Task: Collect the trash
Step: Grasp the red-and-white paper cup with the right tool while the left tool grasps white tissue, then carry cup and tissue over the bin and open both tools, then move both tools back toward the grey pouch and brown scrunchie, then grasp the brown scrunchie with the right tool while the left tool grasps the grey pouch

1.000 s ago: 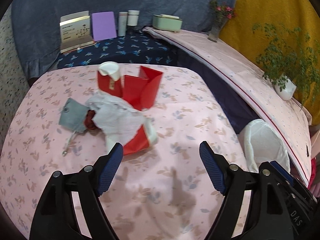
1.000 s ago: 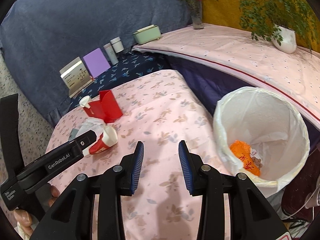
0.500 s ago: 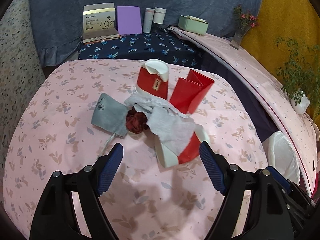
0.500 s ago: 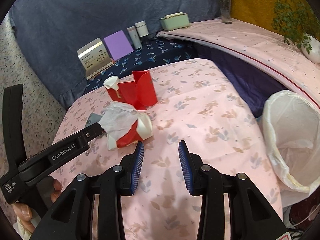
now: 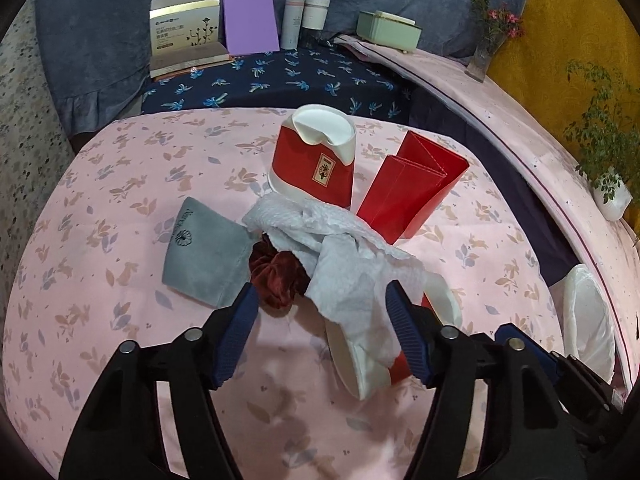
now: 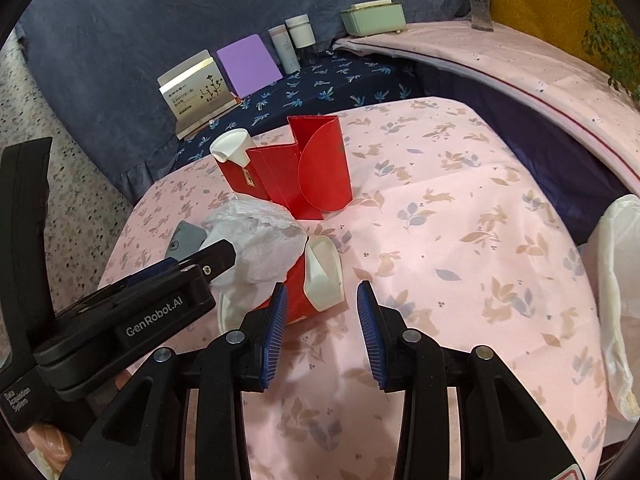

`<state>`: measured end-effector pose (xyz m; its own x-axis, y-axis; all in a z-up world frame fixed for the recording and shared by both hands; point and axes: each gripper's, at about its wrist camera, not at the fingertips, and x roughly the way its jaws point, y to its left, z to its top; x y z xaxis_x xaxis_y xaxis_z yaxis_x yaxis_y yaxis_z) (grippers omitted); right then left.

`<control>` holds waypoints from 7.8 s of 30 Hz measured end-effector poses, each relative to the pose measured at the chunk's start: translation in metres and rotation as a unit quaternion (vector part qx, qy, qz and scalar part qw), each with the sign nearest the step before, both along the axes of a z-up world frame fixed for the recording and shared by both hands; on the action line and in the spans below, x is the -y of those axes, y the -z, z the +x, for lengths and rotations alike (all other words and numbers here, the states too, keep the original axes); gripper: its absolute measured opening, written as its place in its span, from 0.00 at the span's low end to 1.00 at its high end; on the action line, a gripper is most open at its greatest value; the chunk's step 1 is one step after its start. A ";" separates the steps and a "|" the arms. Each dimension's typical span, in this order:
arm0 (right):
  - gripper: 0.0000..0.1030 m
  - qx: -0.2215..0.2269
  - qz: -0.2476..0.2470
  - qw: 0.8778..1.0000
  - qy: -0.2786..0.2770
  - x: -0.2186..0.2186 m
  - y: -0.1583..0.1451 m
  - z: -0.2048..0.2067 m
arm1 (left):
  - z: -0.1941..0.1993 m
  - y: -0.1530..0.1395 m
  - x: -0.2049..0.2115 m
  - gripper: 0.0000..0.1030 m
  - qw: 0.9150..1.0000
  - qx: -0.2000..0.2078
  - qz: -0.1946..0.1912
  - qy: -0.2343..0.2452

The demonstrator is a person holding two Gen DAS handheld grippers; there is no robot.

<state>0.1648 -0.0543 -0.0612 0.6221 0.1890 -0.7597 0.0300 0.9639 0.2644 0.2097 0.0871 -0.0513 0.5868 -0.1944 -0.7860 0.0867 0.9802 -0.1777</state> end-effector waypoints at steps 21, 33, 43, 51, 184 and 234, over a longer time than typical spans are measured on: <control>0.12 0.001 0.002 1.000 0.006 0.010 0.006 -0.006 | -0.016 -0.004 0.018 0.04 1.000 -0.003 -0.004 0.030; 0.11 0.036 -0.009 0.997 0.060 0.064 -0.023 -0.063 | -0.059 -0.035 0.056 0.00 0.998 0.026 -0.010 0.063; 0.11 0.049 0.003 0.994 0.095 0.099 -0.033 -0.087 | -0.055 -0.011 0.039 0.47 1.000 -0.006 -0.011 0.013; 0.11 0.047 0.017 0.995 0.091 0.099 -0.025 -0.068 | -0.022 0.014 0.038 0.49 1.000 -0.030 0.006 -0.006; 0.57 0.087 -0.025 0.987 0.132 0.126 -0.072 -0.103 | -0.069 -0.050 0.090 0.68 0.998 0.043 0.002 0.040; 0.16 -0.023 -0.035 0.999 -0.031 -0.065 0.038 0.065 | 0.044 0.040 -0.056 0.13 0.999 -0.028 0.036 -0.009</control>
<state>0.2300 0.0103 -0.0991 0.5756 0.1712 -0.7996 -0.0203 0.9805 0.1953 0.2539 0.1433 -0.0914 0.5441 -0.1250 -0.8296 0.0604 0.9921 -0.1099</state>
